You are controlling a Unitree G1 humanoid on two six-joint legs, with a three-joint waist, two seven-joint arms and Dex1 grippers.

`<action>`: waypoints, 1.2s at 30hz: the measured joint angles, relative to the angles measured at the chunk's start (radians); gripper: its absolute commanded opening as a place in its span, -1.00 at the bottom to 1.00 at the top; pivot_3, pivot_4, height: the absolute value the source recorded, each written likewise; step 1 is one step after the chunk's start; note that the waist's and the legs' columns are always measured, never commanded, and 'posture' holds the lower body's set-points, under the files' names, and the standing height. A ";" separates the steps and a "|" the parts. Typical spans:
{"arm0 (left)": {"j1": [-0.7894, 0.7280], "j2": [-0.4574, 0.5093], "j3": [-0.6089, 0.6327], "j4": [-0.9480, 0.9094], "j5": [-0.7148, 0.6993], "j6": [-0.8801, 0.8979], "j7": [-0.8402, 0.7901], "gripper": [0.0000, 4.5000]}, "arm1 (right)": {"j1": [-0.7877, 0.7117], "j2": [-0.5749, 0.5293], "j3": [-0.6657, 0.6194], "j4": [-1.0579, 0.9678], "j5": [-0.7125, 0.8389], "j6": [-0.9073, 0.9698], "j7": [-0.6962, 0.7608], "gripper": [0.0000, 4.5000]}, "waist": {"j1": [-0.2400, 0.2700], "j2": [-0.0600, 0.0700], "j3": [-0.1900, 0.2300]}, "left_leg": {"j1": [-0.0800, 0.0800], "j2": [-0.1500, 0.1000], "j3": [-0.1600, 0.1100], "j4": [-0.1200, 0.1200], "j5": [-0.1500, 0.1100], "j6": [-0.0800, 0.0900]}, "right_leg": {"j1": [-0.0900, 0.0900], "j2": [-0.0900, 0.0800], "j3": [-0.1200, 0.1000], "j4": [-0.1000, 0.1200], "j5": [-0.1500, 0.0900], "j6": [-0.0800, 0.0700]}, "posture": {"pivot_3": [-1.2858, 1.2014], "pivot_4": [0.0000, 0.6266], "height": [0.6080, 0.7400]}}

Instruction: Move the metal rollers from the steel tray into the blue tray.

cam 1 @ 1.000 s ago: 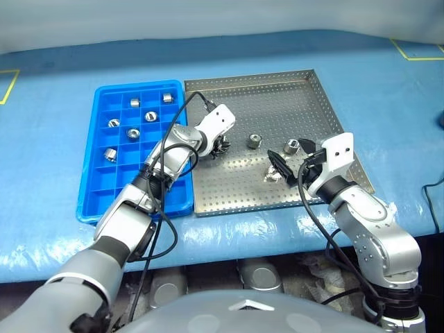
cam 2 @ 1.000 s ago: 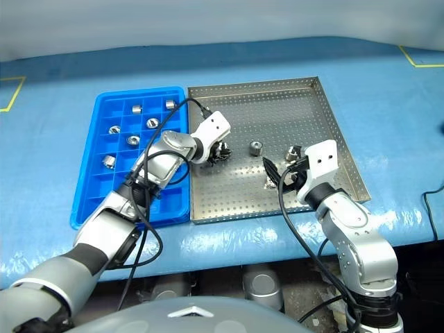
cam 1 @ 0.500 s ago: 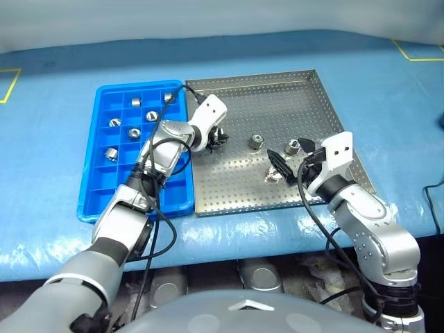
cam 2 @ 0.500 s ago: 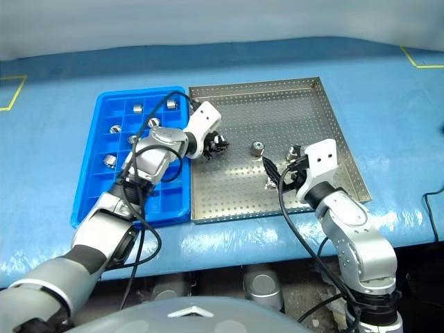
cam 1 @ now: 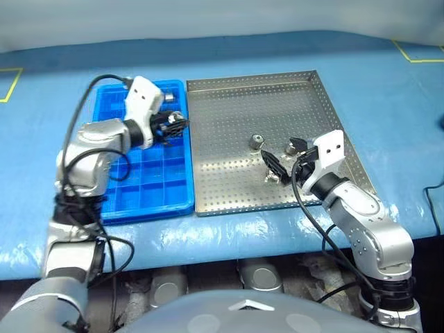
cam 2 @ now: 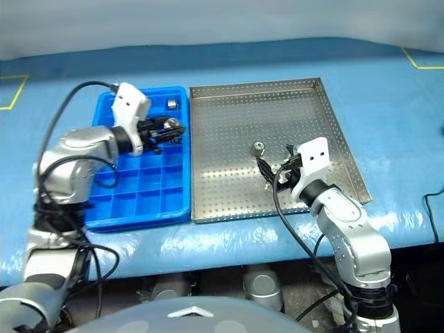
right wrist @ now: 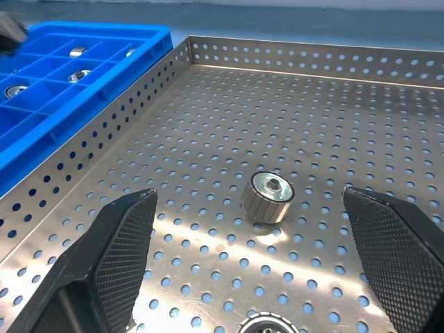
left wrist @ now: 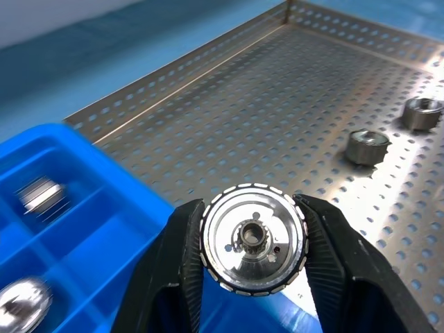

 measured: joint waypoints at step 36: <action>0.421 0.102 0.310 -0.364 -0.195 0.258 0.126 0.98 | -0.186 -0.035 0.240 -0.028 0.184 0.053 0.206 1.00 | 0.119 -0.004 0.001 | 0.006 0.001 -0.002 -0.005 0.000 0.000 | 0.004 -0.001 -0.005 -0.001 -0.004 -0.007 | 0.11 -0.52 1.00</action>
